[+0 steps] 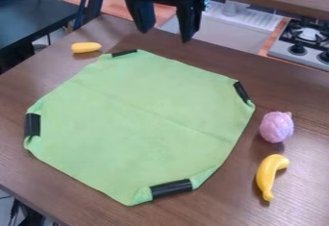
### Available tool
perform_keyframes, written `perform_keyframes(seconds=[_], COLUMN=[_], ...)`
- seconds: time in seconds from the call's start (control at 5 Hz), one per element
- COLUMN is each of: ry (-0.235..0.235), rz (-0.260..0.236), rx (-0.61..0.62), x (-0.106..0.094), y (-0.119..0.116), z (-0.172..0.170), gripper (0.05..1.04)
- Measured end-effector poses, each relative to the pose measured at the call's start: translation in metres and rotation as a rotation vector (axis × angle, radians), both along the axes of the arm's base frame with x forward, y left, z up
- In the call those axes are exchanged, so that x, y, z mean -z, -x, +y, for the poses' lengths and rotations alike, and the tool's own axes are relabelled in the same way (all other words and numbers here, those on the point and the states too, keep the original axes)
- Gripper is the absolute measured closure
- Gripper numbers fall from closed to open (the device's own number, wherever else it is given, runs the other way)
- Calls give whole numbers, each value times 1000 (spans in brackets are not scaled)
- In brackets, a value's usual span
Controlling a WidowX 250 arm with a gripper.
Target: Fold the cloth from top left to bottom right
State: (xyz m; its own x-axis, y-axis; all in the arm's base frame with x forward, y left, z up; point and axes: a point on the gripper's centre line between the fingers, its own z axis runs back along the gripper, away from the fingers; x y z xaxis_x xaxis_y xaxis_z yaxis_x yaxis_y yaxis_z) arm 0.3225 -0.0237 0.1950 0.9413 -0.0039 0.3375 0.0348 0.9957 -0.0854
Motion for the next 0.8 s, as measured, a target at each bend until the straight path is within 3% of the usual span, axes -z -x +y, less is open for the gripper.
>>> perform_keyframes(seconds=[0.2, 0.4, 0.6, 0.8], ry=[-5, -124, -148, -182], rz=[37, 121, 150, 141], rx=[0, -44, 111, 370], x=[9, 15, 19, 22], y=[0, -15, -33, -53], z=[1, 45, 88, 124], gripper=[84, 83, 84, 83])
